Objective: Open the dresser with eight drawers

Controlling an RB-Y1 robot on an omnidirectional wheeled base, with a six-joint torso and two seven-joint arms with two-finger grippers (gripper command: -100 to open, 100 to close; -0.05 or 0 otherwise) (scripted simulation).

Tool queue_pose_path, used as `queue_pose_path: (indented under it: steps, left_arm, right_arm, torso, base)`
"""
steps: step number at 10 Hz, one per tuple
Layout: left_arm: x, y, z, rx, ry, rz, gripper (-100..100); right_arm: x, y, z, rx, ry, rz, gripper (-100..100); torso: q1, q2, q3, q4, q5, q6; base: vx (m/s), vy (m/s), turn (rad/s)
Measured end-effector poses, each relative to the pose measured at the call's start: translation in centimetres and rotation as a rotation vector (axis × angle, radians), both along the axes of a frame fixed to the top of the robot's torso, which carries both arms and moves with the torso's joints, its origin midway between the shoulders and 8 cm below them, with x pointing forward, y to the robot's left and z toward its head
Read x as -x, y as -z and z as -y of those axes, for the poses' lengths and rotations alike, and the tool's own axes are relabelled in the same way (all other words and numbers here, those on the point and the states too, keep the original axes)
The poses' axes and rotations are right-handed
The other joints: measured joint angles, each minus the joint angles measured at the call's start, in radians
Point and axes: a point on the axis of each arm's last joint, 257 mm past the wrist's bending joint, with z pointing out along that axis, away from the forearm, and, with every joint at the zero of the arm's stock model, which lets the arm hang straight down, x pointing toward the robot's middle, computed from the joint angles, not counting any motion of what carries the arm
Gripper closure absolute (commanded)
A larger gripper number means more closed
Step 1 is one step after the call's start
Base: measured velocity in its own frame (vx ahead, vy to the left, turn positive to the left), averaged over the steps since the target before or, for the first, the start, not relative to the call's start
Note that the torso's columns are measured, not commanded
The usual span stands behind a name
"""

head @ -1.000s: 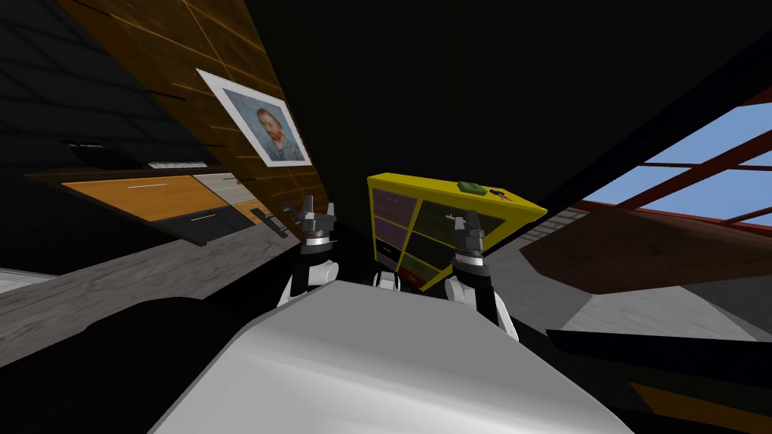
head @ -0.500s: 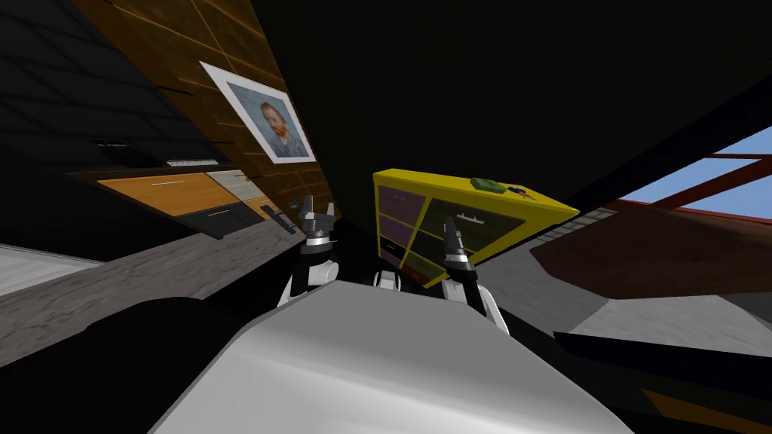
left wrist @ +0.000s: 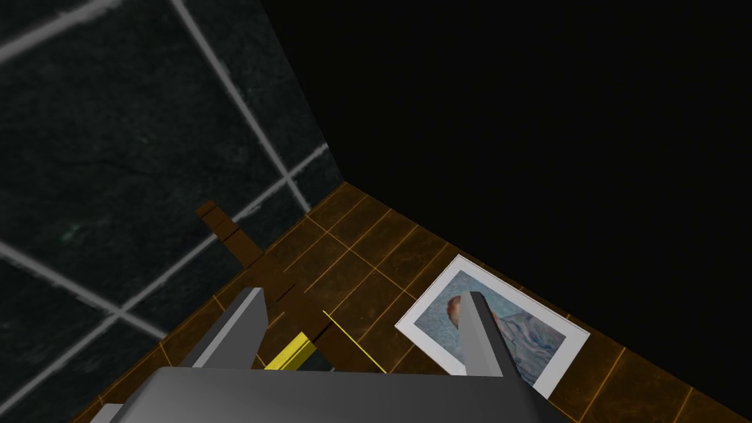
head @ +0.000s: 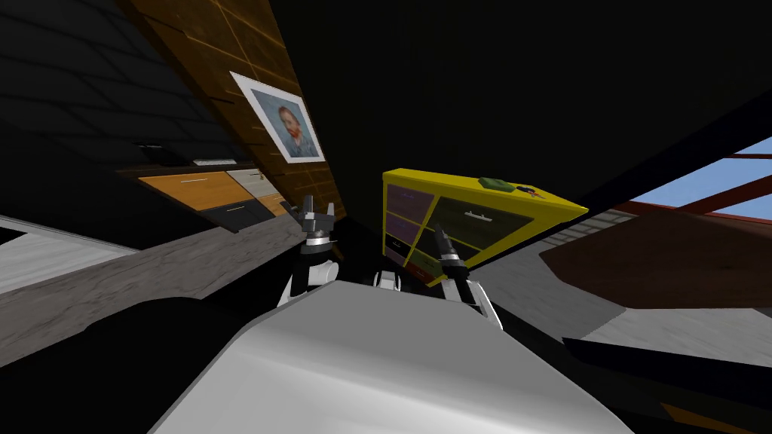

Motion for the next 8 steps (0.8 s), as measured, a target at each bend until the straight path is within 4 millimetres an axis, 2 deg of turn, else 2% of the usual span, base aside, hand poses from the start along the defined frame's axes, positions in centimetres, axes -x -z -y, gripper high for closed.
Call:
queue_pose_path:
  steps: [1, 2, 4, 8]
  left_arm:
    - [0.0, 0.0, 0.0, 0.000, 0.000, 0.000, 0]
    - [0.0, 0.0, 0.0, 0.000, 0.000, 0.000, 0]
    - [0.0, 0.0, 0.0, 0.000, 0.000, 0.000, 0]
    - [0.0, 0.0, 0.0, 0.000, 0.000, 0.000, 0]
  right_arm:
    - [-0.2, 1.2, 0.2, 0.030, 0.013, -0.030, -100]
    - [-0.3, 3.3, 0.4, 0.067, 0.030, -0.074, -100]
    - [-0.8, 4.5, 0.8, 0.115, 0.048, -0.111, -100]
    - [-1.9, 9.0, 2.2, 0.253, 0.110, -0.241, -100]
  torso:
    - [-0.001, -0.001, 0.000, 0.000, 0.000, 0.001]
    - [0.000, 0.001, 0.000, 0.000, 0.000, 0.000]
    - [-0.003, -0.001, -0.001, 0.000, 0.000, 0.000]
    - [0.001, 0.002, 0.001, 0.001, 0.000, 0.000]
  base:
    - [-0.069, 0.067, 0.098]
    - [-0.053, 0.057, 0.047]
    - [-0.024, 0.035, 0.049]
    - [-0.049, 0.056, 0.051]
